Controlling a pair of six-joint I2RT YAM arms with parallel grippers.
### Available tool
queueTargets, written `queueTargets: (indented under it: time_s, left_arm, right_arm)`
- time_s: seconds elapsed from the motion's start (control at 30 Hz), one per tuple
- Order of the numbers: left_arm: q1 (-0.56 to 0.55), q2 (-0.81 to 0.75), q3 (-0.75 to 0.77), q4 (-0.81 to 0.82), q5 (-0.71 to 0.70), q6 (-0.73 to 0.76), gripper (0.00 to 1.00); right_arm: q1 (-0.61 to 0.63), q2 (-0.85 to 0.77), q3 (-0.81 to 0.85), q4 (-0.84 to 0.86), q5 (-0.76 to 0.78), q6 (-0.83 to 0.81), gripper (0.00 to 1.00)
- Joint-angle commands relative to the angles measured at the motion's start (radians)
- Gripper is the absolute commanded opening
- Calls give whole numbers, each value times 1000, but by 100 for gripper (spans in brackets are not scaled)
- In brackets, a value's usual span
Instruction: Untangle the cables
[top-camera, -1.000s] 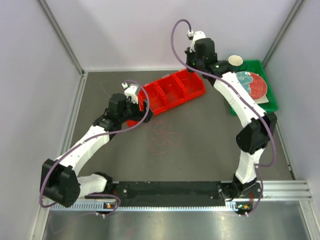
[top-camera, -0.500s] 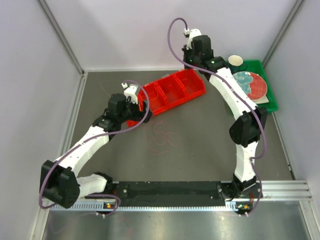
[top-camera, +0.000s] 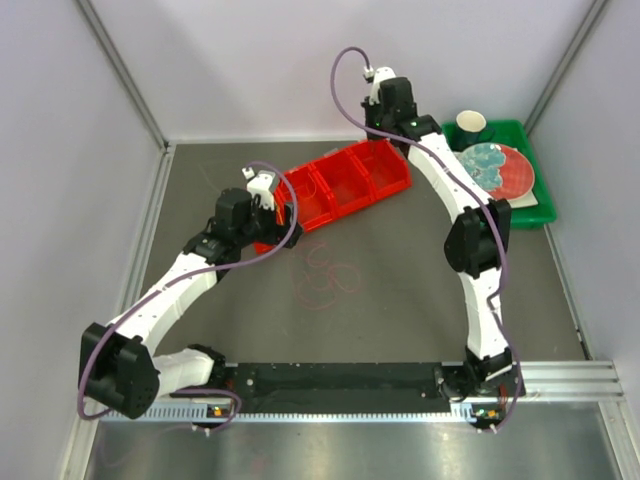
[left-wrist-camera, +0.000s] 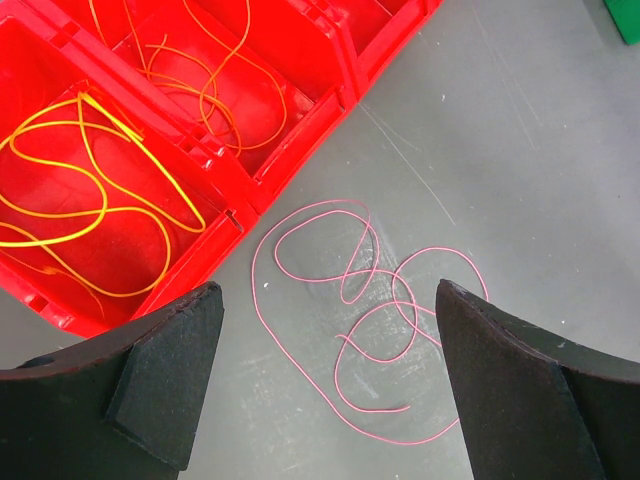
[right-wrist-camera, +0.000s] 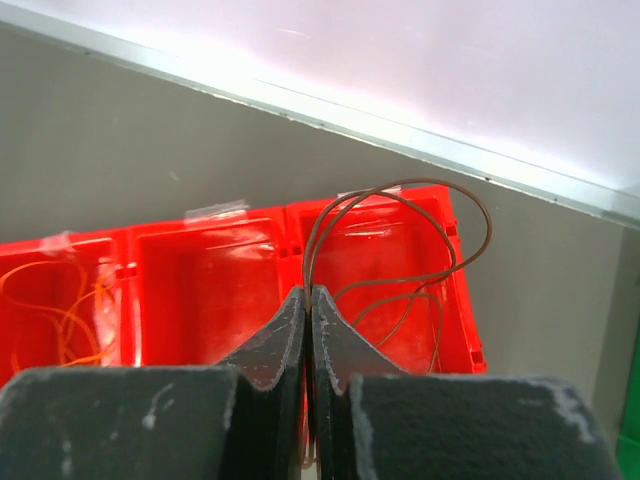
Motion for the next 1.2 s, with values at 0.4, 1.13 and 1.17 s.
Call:
queueTargets:
  time_s: [0.4,1.13,1.17]
  left_arm:
    - [5,-19,40,13,18,-2,91]
    - [3,-20,29,27,54,-20,90]
    - [3,-20,28,27,54,-20,90]
  right_arm:
    - [-64,181,74,96,-45,32,0]
    - [-67,231,-50,76,-81,120,0]
    - [-67,219,-79,91,-75,135,0]
